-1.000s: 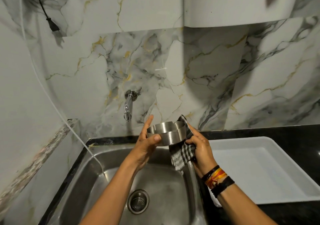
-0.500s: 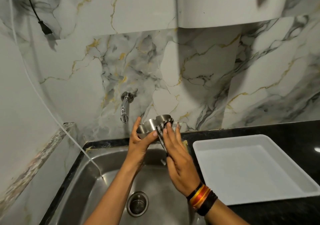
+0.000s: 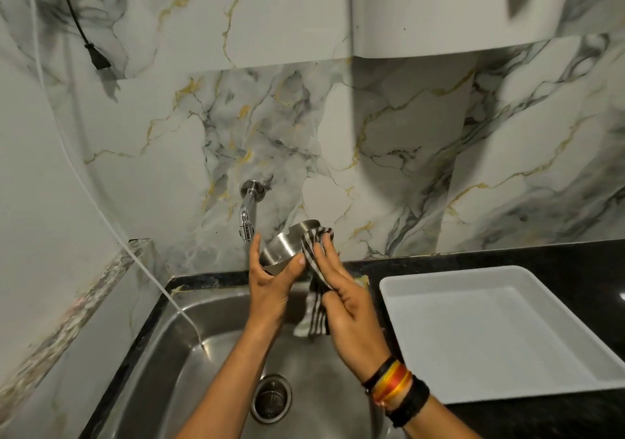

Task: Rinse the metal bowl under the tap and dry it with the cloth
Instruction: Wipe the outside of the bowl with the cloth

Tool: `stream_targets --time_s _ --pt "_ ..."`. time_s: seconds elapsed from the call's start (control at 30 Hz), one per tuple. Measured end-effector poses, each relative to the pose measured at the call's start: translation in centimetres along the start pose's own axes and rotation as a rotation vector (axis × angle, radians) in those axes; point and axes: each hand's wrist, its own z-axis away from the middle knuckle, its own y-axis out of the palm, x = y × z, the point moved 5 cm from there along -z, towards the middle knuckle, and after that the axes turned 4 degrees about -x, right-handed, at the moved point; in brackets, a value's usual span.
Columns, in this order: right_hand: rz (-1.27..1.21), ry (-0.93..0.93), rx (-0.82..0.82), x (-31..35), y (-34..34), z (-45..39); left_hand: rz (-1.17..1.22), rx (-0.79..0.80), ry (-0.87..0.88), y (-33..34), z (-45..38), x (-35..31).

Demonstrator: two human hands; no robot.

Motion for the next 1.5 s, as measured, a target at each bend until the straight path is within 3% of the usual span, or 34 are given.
stream_targets --time_s 0.17,0.3,0.43,0.6,0.73,0.87,1.0,1.17,1.37,1.5 --pt "-0.019 0.039 -0.086 -1.4 -2.2 -2.5 -0.061 0.116 -0.041 0.1 0.6 -0.5" --pt "-0.159 0.098 -0.143 -1.9 -3.4 -3.6 0.101 0.239 -0.175 -1.0 0.4 -0.7" --pt "-0.370 0.234 -0.177 -2.4 -4.1 -4.5 -0.005 0.208 -0.094 -2.6 -1.0 -0.5" --pt "-0.285 0.287 -0.154 -3.0 -2.9 -3.8 -0.127 0.235 -0.081 -1.5 -1.2 -0.5" --pt "-0.095 0.168 -0.165 -2.6 -2.1 -1.7 -0.111 0.243 -0.124 -1.3 -1.5 0.3" --pt "0.258 -0.105 -0.012 -1.1 1.4 2.0 -0.091 0.163 -0.131 -1.2 -1.9 0.9" --pt "0.183 -0.117 -0.044 -1.7 0.7 1.0 -0.016 0.142 -0.139 -1.3 -1.5 1.1" --pt "-0.154 0.140 -0.134 -2.4 -2.1 -3.4 -0.017 0.168 -0.105 -1.8 -1.3 0.4" --pt "0.112 -0.062 0.033 -0.2 0.9 0.2 0.000 0.042 -0.086 -1.0 -2.1 0.1" --pt "0.112 -0.099 -0.025 -0.8 -0.4 -0.1 -0.014 0.042 -0.090 0.0 -1.2 0.4"
